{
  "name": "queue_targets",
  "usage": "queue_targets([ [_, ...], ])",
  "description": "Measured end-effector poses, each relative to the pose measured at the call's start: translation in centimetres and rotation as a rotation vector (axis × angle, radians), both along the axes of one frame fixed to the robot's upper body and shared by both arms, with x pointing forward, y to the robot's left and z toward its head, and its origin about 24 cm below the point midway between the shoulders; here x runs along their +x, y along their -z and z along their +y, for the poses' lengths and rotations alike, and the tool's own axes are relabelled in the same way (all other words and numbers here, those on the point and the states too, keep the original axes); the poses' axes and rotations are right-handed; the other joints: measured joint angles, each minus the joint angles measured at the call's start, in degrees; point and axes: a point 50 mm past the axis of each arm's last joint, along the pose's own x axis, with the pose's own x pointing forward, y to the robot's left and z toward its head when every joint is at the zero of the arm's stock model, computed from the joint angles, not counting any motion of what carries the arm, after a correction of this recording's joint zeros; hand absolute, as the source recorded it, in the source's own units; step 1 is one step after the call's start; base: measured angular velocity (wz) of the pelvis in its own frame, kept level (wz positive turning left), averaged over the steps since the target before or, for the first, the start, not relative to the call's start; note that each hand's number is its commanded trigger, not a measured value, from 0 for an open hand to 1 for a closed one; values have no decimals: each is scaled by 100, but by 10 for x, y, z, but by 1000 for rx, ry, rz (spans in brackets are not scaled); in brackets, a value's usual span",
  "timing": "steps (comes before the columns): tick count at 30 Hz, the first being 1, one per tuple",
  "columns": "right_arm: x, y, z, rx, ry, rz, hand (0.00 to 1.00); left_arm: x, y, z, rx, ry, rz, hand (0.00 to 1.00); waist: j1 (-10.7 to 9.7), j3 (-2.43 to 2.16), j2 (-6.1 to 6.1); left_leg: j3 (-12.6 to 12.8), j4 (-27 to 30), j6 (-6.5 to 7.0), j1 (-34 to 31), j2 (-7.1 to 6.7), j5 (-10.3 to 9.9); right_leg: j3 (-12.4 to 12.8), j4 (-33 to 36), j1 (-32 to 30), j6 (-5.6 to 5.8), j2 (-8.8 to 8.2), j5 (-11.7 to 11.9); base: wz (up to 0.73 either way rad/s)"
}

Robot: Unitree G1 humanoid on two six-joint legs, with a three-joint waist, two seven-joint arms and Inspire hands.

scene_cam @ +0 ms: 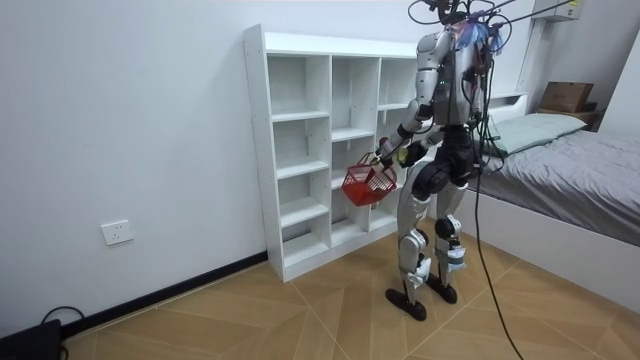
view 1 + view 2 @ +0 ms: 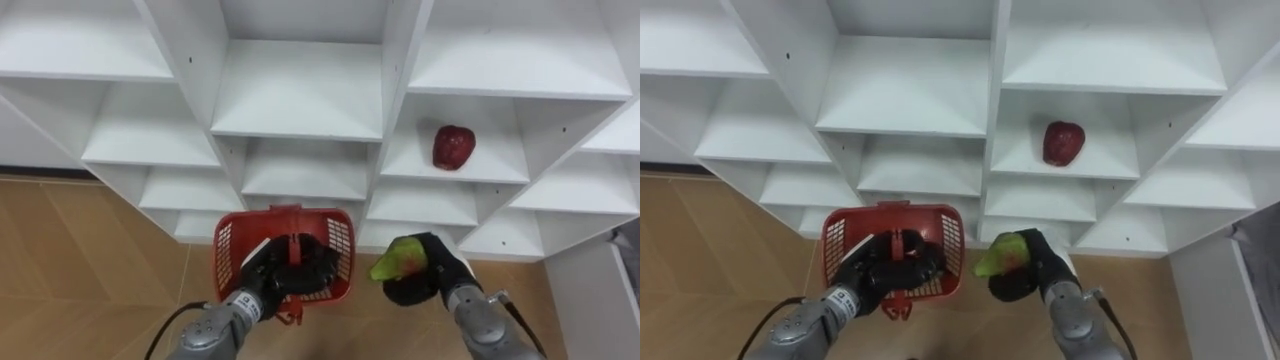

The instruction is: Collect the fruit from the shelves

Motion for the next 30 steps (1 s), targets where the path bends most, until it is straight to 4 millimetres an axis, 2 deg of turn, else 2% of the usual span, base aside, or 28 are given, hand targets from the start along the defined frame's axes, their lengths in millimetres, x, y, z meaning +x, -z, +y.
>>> queue_targets([
  [13,10,-10,-5,-120,57,-126,100,-4,2,-2,15,45,10,100,20,0,15,-10,1,0,-64,2,0,-59,-6,-5,0,3,-1,2],
  [26,19,-13,-9,-199,45,-165,100,-4,2,-3,5,42,11,100,40,4,21,-11,-4,1,-68,2,0,-75,-12,-5,1,-1,-2,0],
  [30,21,-15,-7,-219,16,-184,100,-4,2,-5,0,43,10,100,41,23,42,-12,-12,1,-76,2,0,-71,-17,-19,2,0,-2,0],
])
